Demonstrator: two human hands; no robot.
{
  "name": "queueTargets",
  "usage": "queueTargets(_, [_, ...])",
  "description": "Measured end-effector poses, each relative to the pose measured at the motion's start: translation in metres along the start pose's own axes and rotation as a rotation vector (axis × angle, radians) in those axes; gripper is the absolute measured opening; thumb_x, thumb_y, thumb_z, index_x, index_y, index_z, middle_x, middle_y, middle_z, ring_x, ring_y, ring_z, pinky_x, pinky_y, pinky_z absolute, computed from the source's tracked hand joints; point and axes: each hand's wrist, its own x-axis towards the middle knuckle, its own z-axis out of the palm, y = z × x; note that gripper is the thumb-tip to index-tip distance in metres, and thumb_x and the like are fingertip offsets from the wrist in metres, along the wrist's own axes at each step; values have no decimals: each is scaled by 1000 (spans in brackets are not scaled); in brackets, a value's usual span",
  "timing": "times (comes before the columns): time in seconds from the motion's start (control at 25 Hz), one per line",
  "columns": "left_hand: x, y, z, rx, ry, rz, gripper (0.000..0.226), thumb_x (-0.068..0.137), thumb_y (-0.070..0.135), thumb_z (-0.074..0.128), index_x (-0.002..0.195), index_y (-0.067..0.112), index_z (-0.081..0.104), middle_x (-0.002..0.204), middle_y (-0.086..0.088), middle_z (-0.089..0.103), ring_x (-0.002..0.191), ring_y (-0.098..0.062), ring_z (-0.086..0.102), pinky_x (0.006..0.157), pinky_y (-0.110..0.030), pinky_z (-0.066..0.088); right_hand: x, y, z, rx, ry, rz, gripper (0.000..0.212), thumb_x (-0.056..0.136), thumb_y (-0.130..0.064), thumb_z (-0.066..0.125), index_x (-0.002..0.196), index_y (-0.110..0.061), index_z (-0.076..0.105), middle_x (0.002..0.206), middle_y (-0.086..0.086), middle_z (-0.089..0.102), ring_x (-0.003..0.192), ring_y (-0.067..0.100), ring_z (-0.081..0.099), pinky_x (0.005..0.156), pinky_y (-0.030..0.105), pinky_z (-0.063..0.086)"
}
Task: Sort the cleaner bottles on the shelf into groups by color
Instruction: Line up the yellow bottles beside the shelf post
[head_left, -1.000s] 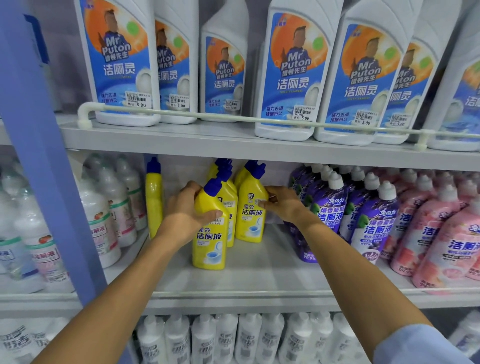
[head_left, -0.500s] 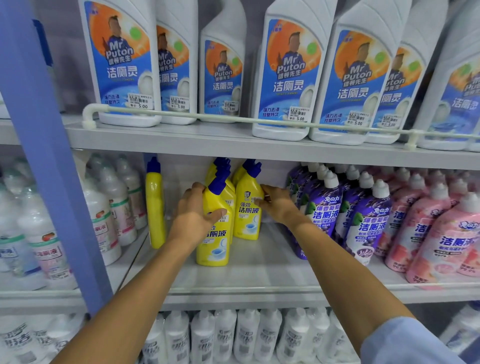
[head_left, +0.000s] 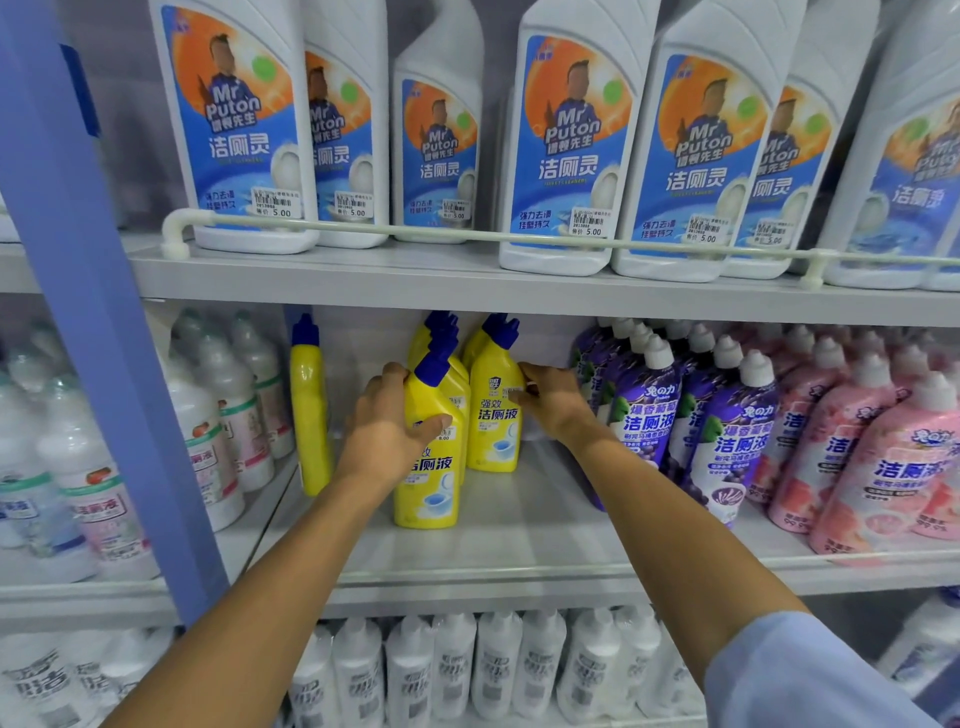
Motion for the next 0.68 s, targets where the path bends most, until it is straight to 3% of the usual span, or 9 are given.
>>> queueTargets(0.2, [1,-1,0,8,-5,2,62,78,39,84,122,10,51,117,-13,62,105,-37,60,85,-42,47,-2,0,-1,3,6,-2,30,94,-22,70,119,-6,67,113,16,72,100,30,69,92,34,54])
queueTargets(0.4, [1,-1,0,13,-8,-1,62,78,39,85,121,11,51,117,-13,63,105,-36,61,83,-40,47,-3,0,0,-15,-14,10,33,94,-23,70,122,-6,65,116,19,71,103,35,68,96,46,54])
queueTargets(0.68, [-2,3,1,42,-1,-1,60,80,42,82,122,11,51,118,-12,62,106,-36,61,83,-41,46,-8,-7,-10,-170,-64,9,36,93,-30,70,119,-6,62,119,18,68,106,35,64,94,42,53])
